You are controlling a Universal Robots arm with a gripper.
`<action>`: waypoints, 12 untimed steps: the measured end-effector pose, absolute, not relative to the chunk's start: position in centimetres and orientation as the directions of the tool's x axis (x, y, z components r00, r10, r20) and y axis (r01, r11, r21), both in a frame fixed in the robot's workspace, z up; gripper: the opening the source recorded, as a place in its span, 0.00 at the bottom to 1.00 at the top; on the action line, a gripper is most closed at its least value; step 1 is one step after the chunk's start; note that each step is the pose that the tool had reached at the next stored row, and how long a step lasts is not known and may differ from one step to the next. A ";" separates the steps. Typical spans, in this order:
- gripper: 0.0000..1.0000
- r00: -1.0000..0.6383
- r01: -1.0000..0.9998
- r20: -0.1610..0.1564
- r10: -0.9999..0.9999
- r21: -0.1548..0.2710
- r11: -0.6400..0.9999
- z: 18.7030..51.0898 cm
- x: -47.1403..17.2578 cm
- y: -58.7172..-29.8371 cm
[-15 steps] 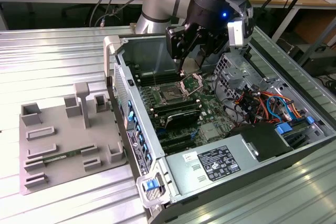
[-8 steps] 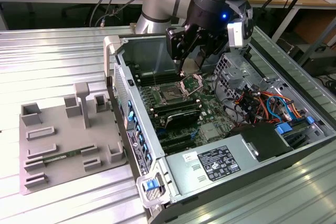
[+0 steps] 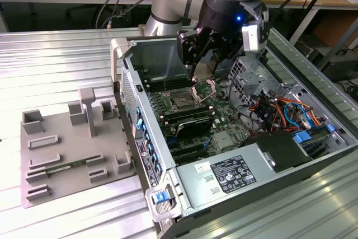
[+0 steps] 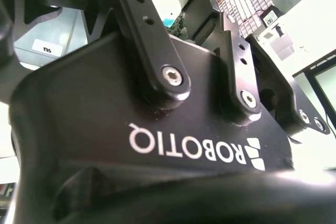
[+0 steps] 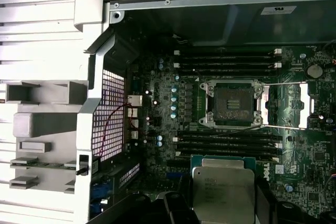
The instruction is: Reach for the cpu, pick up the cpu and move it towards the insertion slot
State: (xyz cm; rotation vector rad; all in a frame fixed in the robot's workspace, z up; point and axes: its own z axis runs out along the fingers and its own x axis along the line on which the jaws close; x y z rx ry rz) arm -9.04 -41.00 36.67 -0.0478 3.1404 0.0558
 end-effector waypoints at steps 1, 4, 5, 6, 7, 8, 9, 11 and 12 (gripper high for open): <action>0.55 -1.000 -0.030 -0.001 -0.030 0.035 0.999 36.6 -9.0 -41.0; 0.55 -1.000 -0.030 -0.001 -0.030 0.035 0.999 36.5 -9.0 -41.0; 0.55 -1.000 -0.030 -0.001 -0.030 0.035 0.999 36.5 -9.0 -41.0; 0.55 -1.000 -0.030 -0.001 -0.030 0.035 0.999 36.5 -9.0 -41.0; 0.55 -1.000 -0.030 -0.001 -0.030 0.035 0.999 36.5 -9.0 -41.0; 0.55 -1.000 -0.030 -0.001 -0.030 0.035 0.999 36.5 -9.0 -41.0; 0.55 -1.000 -0.030 -0.001 -0.030 0.035 0.999 36.4 -9.0 -41.0; 0.55 -1.000 -0.030 -0.001 -0.030 0.035 0.999 36.4 -9.0 -41.0; 0.55 -1.000 -0.030 -0.001 -0.030 0.035 0.999 36.4 -9.0 -41.0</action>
